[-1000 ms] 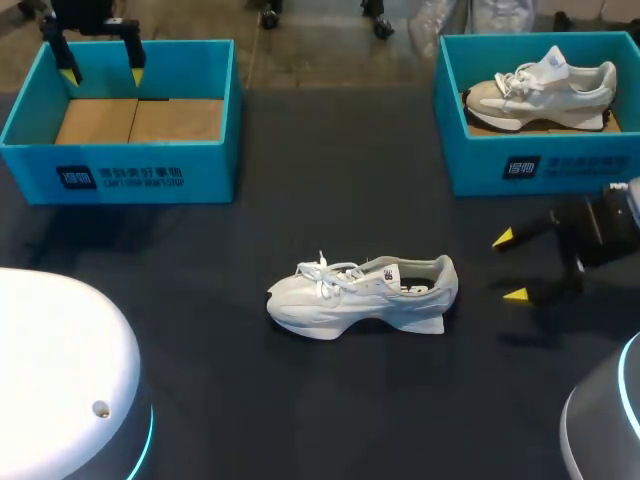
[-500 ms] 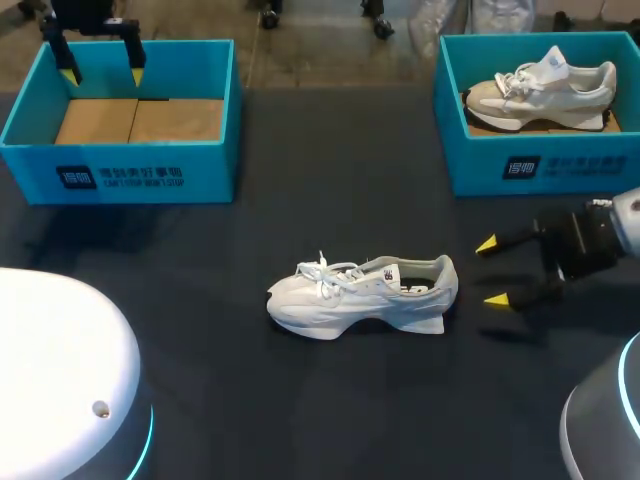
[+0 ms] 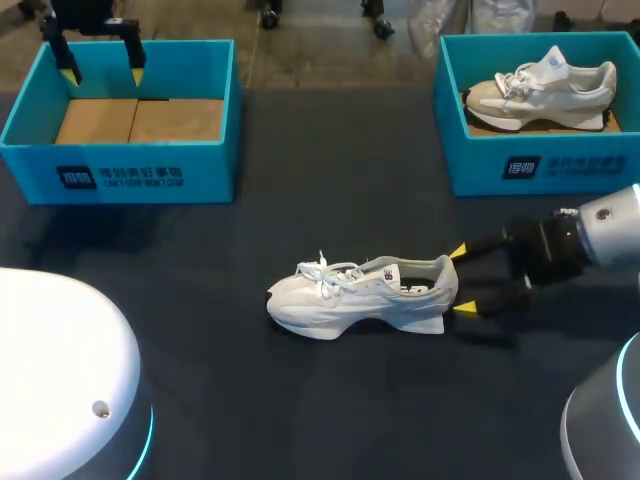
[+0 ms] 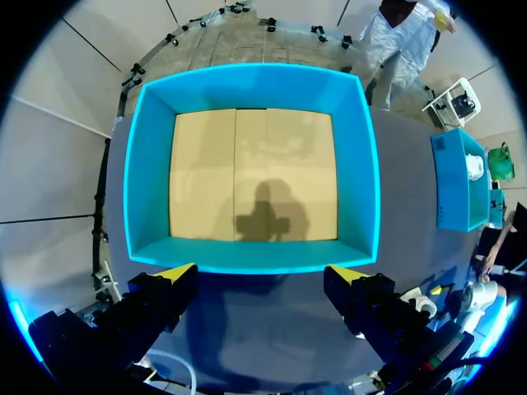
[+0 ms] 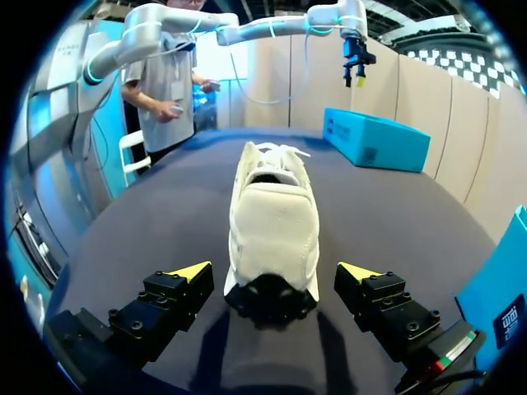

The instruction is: Take the shoe out of the shoebox, open the shoe tongue, remove and reinsert the insole, then place the shoe into the shoebox

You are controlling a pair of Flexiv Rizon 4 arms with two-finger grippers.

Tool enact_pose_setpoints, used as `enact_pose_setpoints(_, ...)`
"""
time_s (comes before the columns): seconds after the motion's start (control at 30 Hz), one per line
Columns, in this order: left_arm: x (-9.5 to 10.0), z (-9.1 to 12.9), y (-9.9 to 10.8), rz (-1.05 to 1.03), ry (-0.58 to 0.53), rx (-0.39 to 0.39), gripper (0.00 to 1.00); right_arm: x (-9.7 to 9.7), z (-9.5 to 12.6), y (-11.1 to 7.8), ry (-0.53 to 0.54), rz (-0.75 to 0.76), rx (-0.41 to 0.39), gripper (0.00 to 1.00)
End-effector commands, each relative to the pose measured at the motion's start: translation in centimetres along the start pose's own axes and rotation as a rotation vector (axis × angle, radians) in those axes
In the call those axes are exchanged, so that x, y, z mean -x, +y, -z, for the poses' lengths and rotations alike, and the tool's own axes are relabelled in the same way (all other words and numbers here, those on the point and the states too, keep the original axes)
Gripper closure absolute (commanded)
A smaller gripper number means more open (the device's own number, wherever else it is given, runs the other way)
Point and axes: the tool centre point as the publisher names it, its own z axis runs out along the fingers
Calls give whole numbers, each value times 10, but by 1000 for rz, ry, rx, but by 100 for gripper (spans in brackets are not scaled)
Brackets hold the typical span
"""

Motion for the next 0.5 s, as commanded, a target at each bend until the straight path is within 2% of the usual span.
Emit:
enact_pose_setpoints(0.03,0,0,1,0,0,-1,0,0,-16,4,-10,2,14,0)
enact_pose_setpoints(0.5,0,0,1,0,0,-1,0,4,-41,8,16,2,35,0)
